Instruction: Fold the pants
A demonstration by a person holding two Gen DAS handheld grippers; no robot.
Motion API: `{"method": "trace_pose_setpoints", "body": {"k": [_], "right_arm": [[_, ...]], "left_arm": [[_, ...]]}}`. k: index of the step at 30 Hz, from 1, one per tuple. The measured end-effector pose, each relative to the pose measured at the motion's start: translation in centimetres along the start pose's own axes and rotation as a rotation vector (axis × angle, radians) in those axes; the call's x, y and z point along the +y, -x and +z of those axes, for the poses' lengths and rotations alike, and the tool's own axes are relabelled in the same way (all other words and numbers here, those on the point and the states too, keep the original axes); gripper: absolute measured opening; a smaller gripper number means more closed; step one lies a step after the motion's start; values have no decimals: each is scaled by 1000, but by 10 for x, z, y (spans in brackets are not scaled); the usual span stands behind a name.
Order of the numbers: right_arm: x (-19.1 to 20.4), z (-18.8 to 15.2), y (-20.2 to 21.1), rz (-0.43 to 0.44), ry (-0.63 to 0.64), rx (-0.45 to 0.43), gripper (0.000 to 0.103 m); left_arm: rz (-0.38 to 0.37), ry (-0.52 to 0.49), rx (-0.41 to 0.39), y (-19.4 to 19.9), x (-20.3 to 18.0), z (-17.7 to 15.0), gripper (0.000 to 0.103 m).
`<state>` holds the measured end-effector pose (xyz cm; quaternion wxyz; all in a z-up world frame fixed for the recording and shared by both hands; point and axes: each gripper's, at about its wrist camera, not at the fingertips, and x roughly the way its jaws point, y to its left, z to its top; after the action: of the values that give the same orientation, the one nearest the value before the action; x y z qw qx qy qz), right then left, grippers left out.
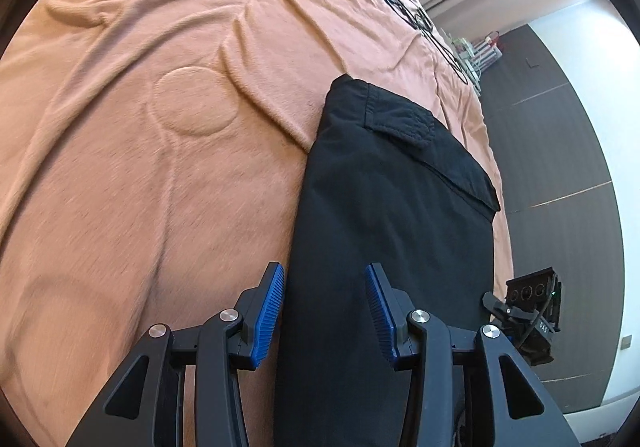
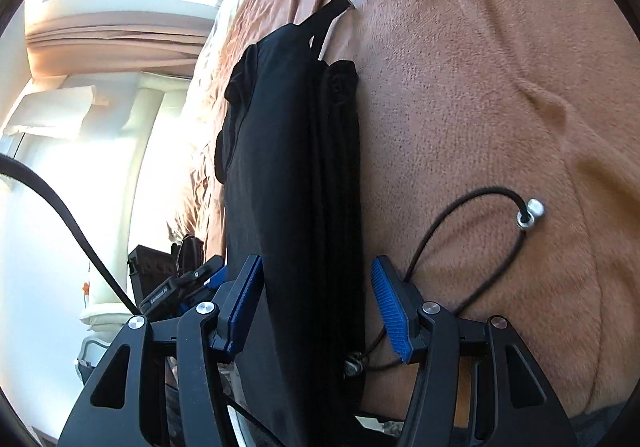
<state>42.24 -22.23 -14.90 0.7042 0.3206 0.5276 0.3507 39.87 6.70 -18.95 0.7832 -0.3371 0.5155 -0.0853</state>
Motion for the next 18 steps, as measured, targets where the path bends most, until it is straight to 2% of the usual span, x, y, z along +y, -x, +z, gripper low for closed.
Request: {"method": "trace_pose_setpoints", "body": {"k": [16, 18], "right_arm": [[1, 15, -20, 37, 12, 31, 54], [-1, 14, -20, 32, 18, 30, 50]], "left_arm": [[-88, -7, 41, -35, 1, 37, 45], [-102, 0, 46, -39, 1, 40, 45]]}}
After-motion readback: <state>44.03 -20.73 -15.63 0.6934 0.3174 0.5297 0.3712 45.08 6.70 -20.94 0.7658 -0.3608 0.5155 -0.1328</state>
